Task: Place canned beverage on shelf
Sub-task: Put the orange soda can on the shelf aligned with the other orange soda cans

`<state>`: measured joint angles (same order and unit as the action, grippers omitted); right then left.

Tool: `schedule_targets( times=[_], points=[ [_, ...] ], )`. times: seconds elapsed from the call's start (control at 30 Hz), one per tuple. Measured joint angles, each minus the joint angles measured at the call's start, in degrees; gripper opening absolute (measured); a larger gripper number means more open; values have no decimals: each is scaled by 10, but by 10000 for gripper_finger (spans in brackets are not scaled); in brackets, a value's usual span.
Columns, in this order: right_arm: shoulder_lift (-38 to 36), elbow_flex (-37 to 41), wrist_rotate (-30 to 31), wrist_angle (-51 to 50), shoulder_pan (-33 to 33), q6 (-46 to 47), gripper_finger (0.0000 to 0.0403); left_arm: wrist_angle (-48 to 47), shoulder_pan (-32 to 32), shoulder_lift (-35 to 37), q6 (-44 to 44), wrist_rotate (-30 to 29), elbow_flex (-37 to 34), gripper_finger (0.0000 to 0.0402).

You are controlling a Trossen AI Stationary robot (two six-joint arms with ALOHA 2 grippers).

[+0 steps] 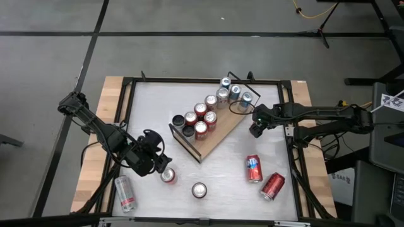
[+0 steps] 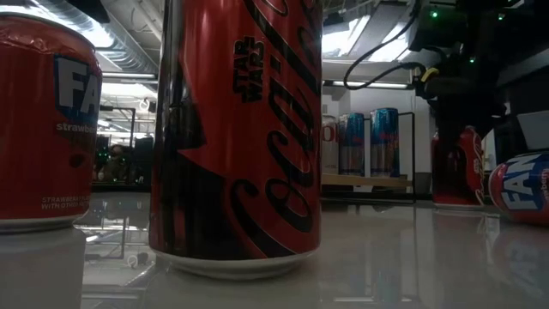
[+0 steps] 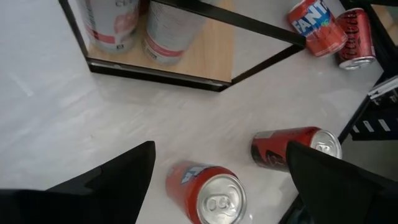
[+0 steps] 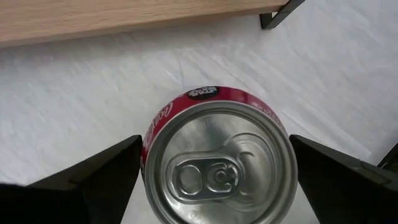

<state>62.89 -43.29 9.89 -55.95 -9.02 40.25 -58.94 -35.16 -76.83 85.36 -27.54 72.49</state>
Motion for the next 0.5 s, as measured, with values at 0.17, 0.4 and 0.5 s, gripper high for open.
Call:
schedule_targets(
  times=[0.17, 0.4, 0.5],
  points=[
    [0, 0, 0, 0, 0, 0, 390, 25, -3, 0, -21, 13, 0, 354],
    [0, 0, 0, 0, 0, 0, 390, 64, -12, -16, -94, 7, 0, 354],
    [0, 0, 0, 1, 0, 0, 390, 64, -15, -33, -102, 10, 0, 354]
  ],
)
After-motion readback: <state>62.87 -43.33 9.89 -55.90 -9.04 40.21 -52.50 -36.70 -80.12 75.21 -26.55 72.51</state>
